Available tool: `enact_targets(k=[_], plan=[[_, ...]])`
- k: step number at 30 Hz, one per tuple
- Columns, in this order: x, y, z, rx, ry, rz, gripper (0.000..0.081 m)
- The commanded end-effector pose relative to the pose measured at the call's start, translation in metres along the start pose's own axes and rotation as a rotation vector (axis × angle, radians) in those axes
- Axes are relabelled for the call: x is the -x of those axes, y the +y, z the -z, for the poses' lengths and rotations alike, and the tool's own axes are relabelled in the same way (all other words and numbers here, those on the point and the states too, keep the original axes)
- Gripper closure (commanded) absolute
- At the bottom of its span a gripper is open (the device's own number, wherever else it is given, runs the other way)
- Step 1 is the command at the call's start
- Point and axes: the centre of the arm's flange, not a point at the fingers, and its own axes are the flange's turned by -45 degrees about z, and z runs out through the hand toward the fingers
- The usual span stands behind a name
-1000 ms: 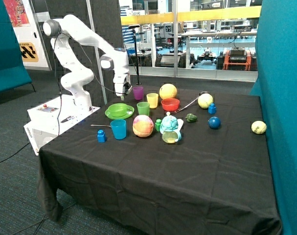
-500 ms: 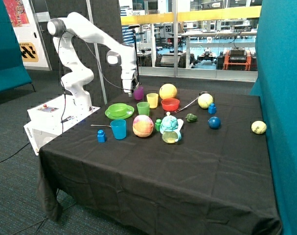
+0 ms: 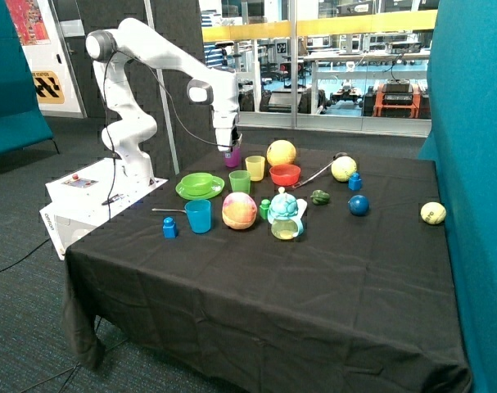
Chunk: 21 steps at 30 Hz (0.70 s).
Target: Place the bowl on the plate and the cup in the bowl matching the color
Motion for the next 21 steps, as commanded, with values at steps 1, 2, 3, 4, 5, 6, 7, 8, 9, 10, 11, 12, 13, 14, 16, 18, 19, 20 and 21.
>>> enact_targets(k=[1, 2, 3, 4, 5, 6, 7, 8, 9, 10, 11, 12, 13, 14, 16, 18, 19, 20, 21], plan=[[-0.020, 0.020, 0.001, 0.0023, -0.0018, -0.026, 0.0413], [-0.021, 0.022, 0.000, 0.0023, -0.0018, -0.028, 0.0416], [-0.022, 0.023, -0.001, 0.0023, -0.0018, -0.031, 0.0417], [-0.023, 0.025, -0.002, 0.0024, -0.0018, -0.034, 0.0418], [-0.024, 0.027, -0.003, 0.0024, -0.0018, -0.036, 0.0412], [-0.024, 0.028, -0.004, 0.0024, -0.0017, -0.038, 0.0416], [-0.025, 0.029, -0.005, 0.0024, -0.0017, -0.041, 0.0417], [-0.026, 0.030, -0.006, 0.0024, -0.0017, -0.043, 0.0419], [-0.027, 0.031, -0.008, 0.0024, -0.0017, -0.047, 0.0413], [-0.027, 0.031, -0.009, 0.0024, -0.0017, -0.049, 0.0410], [-0.028, 0.032, -0.012, 0.0024, -0.0017, -0.053, 0.0409], [-0.028, 0.033, -0.014, 0.0024, -0.0017, -0.054, 0.0409], [-0.028, 0.033, -0.015, 0.0024, -0.0017, -0.055, 0.0409], [-0.028, 0.033, -0.016, 0.0024, -0.0017, -0.056, 0.0409], [-0.028, 0.033, -0.019, 0.0024, -0.0017, -0.058, 0.0407], [-0.028, 0.032, -0.022, 0.0024, -0.0017, -0.058, 0.0406], [-0.027, 0.032, -0.023, 0.0024, -0.0017, -0.057, 0.0406], [-0.027, 0.031, -0.025, 0.0024, -0.0017, -0.056, 0.0407], [-0.027, 0.031, -0.026, 0.0024, -0.0017, -0.055, 0.0407]])
